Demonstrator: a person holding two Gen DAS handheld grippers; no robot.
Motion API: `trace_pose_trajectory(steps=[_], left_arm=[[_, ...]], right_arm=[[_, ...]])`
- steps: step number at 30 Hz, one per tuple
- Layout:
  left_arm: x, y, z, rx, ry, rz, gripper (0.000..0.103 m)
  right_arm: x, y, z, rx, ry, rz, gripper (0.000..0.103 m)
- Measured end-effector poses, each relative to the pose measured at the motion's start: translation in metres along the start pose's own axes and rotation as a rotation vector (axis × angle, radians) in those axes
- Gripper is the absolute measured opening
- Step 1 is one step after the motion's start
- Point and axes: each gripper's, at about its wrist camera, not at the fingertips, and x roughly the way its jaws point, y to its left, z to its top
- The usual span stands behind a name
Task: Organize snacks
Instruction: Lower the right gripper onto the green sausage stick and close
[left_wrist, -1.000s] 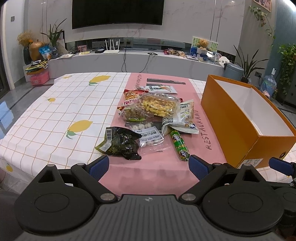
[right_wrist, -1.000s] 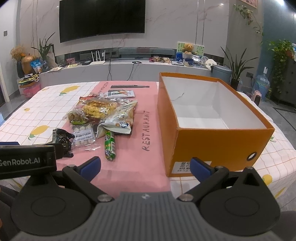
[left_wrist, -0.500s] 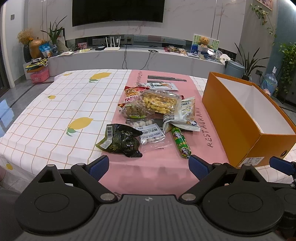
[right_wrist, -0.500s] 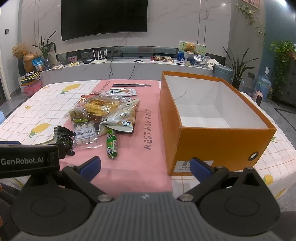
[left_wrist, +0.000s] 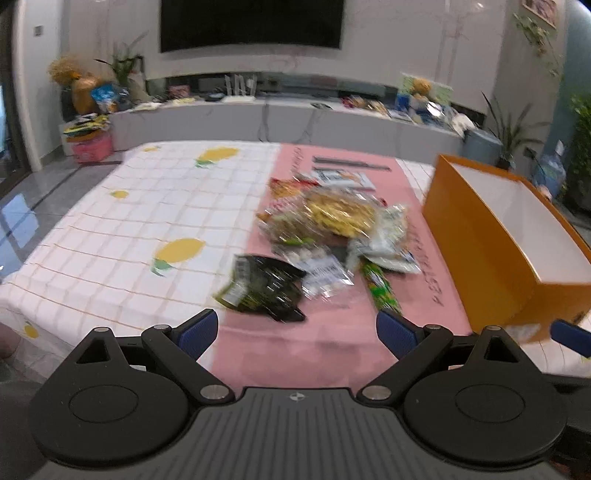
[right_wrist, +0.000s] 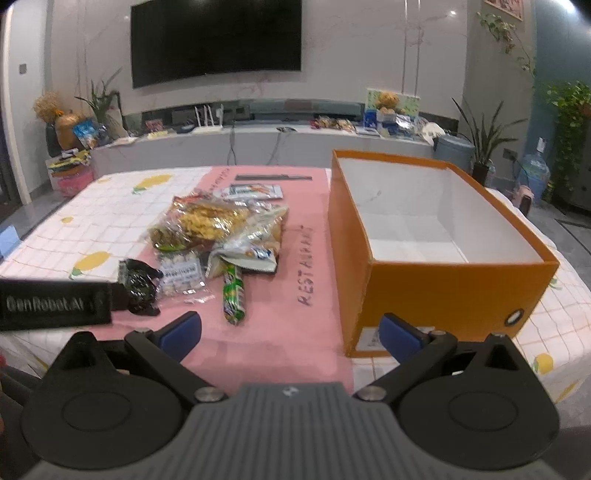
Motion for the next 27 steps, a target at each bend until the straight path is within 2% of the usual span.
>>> trace_pose_trajectory(steps=[4,8,13,16,22,25,27], left_arm=[[-0.002,0.021,0.008,-0.05,-0.028,0.051,0.103],[-0.001,0.038,0.013,-0.098,-0.027,0.064,0.103],[0.002,0.05,0.014,-0.142,-0.023,0.068,0.103],[0.002,0.052,0.014,-0.145,-0.021,0.073,0.103],[0.01,0.049,0.013,-0.129,-0.001,0.079,0.103],[0.012,0.05,0.012,-0.13,0.006,0.081,0.103],[0.013,0.052,0.012,-0.137,0.01,0.077,0.103]], right_arm=[[0.005,0.01,0.007,-0.078,0.0,0.026,0.1],[0.012,0.016,0.013,-0.117,-0.029,0.075,0.1],[0.025,0.017,0.014,-0.083,-0.109,0.147,0.1],[0.035,0.019,0.013,-0.055,-0.186,0.203,0.1],[0.066,0.019,-0.006,0.051,-0.329,0.127,0.099],[0.081,0.025,-0.009,0.007,-0.302,0.094,0.098],[0.09,0.028,-0.008,-0.017,-0.256,0.117,0.098]])
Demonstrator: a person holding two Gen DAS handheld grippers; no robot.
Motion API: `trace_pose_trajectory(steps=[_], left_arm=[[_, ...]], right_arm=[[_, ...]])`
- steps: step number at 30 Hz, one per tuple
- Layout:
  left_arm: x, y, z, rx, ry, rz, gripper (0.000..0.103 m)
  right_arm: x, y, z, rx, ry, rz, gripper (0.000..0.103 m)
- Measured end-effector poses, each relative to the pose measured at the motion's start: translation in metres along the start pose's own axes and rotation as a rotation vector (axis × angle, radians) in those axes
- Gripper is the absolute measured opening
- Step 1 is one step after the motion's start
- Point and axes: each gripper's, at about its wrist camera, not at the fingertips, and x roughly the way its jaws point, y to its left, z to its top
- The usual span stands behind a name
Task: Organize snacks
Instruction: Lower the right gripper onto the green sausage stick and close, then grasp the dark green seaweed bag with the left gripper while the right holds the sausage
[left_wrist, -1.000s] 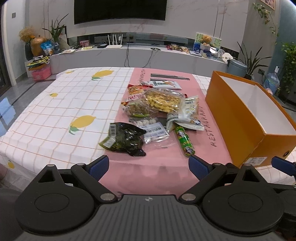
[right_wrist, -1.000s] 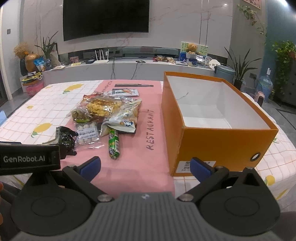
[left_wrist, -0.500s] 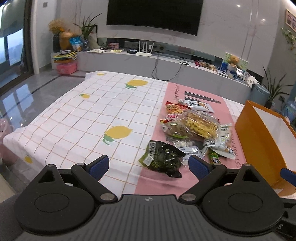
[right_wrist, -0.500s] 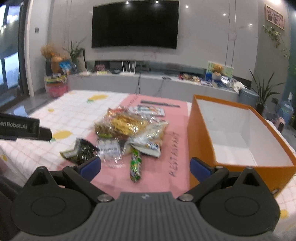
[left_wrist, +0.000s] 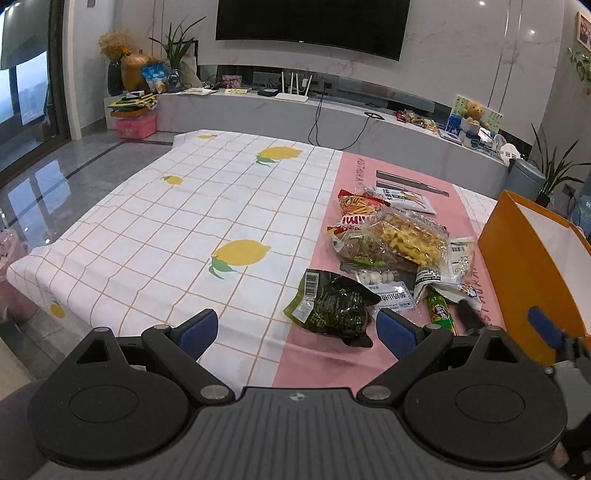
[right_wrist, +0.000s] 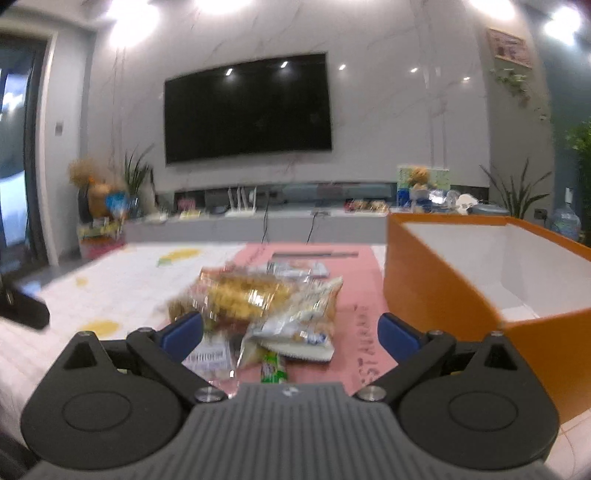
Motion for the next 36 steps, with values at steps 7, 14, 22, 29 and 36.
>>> trace_pose_trajectory(steps=[7,14,22,29,36], left_arm=[[0.001,0.002,0.0,-0.001,0.004,0.007,0.103],[0.004,0.002,-0.001,0.004,0.009,0.011,0.103],[0.008,0.001,-0.003,0.015,0.018,0.02,0.103],[0.009,0.0,-0.003,0.018,0.018,0.013,0.103],[0.011,0.001,-0.003,0.006,0.031,-0.004,0.103]], right_arm=[[0.028,0.009,-0.01,-0.028,0.162,0.026,0.097],[0.058,0.009,-0.018,-0.072,0.262,-0.003,0.072],[0.063,-0.001,-0.017,-0.048,0.26,-0.003,0.027],[0.059,0.001,-0.019,-0.076,0.278,-0.004,0.021],[0.045,-0.011,-0.015,0.021,0.339,-0.031,0.021]])
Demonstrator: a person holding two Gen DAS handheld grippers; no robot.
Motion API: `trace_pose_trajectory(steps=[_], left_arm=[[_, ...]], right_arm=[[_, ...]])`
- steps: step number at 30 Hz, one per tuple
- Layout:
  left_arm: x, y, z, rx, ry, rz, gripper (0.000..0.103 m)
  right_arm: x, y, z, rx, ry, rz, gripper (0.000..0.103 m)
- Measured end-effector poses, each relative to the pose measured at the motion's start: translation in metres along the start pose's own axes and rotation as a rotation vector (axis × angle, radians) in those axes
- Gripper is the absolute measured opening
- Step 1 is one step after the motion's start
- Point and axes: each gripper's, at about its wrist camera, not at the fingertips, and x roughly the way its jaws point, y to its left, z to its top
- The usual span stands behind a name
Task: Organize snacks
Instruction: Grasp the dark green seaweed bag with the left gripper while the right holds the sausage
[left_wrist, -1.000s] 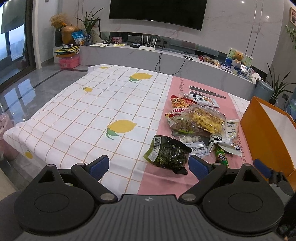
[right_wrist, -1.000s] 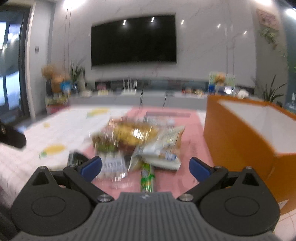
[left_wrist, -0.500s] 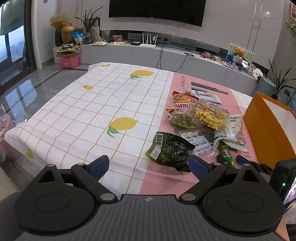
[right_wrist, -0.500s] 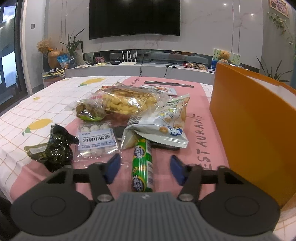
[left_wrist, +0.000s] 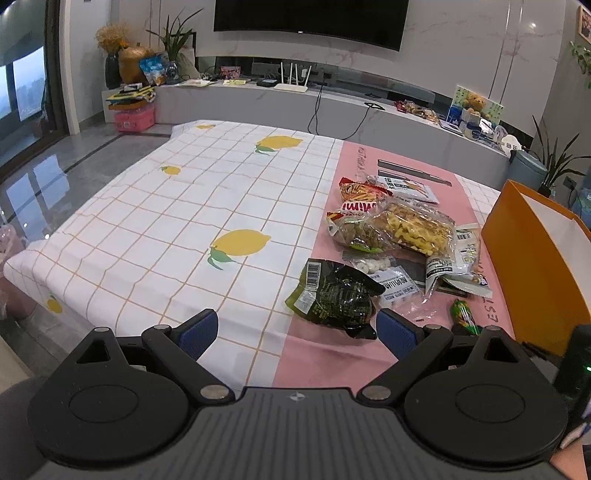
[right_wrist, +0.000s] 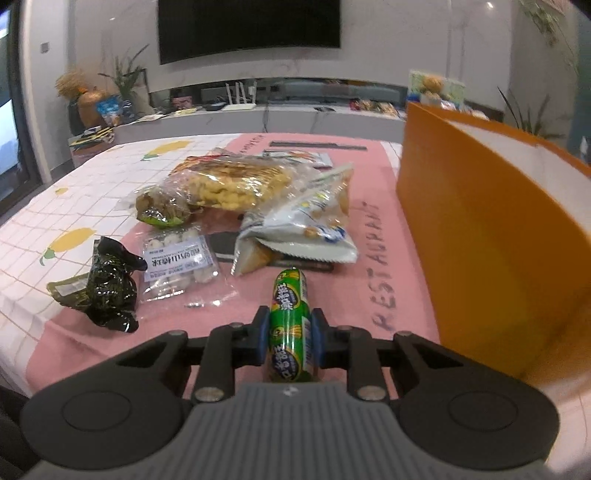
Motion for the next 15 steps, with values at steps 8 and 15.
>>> trace_pose_trajectory(steps=[8,15], left_arm=[[0.0,0.003,0.0,-0.011,0.003,-0.005,0.103],[0.001,0.003,0.0,-0.017,-0.008,-0.041,0.103]], right_arm=[[-0.031,-0.015,0.009,0.082,-0.002,0.049,0.021],[-0.055,-0.022,0.024,0.117,-0.014,0.086,0.021]])
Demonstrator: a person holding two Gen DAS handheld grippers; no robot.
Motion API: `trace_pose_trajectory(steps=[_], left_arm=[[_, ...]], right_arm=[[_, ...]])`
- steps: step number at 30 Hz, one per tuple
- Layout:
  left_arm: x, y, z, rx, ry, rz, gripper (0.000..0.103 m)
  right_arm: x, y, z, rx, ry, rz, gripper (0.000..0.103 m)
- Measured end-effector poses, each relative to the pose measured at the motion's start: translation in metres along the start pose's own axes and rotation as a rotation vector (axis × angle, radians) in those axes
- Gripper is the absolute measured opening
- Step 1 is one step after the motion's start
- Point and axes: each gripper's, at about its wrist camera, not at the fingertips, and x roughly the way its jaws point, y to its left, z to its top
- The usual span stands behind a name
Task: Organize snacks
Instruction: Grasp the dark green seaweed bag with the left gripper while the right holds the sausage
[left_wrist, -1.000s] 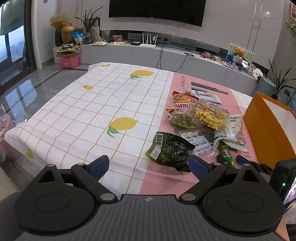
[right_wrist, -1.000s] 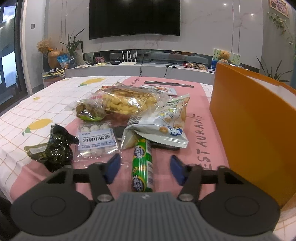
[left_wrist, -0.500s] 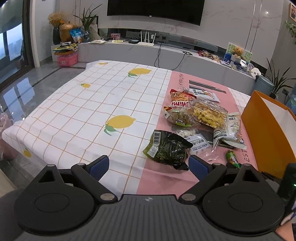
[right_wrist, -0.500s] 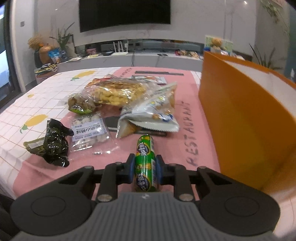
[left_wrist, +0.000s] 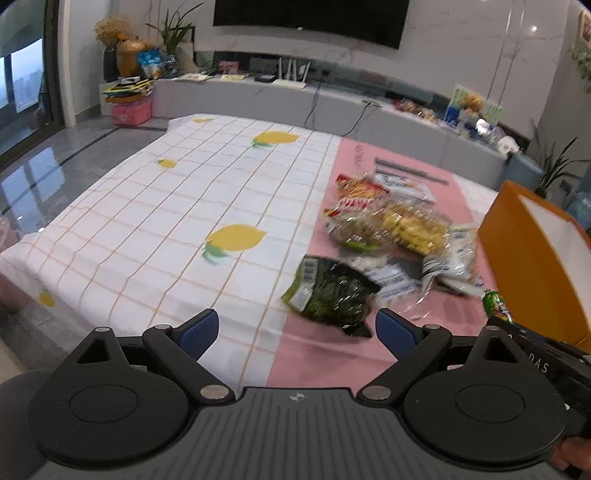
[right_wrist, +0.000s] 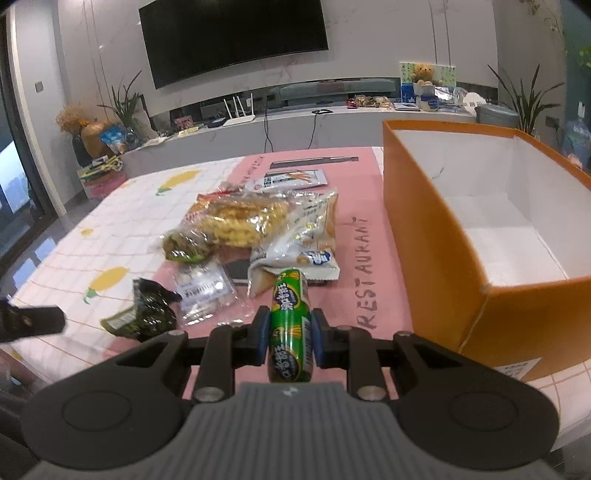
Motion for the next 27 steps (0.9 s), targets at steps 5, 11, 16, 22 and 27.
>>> trace_pose_trajectory(steps=[5,11,16,22,27], left_arm=[[0.007,-0.005,0.015,-0.018,0.023,-0.079,0.103],[0.049,-0.015,0.041,-0.029,0.126,-0.067,0.103],[0.081,-0.027,0.047,0.17,0.191,-0.06,0.103],[0.101,-0.036,0.047,0.353,0.229,-0.127,0.103],[0.122,-0.041,0.041,0.373,0.301,-0.106,0.103]], right_arm=[[-0.008,-0.004,0.009,-0.005,-0.013,0.012,0.021],[-0.019,-0.002,0.013,-0.008,-0.044,0.084,0.021],[-0.024,0.0,0.016,-0.021,-0.061,0.092,0.021],[-0.024,-0.004,0.021,-0.008,-0.067,0.088,0.021],[-0.022,-0.006,0.019,-0.006,-0.06,0.074,0.021]])
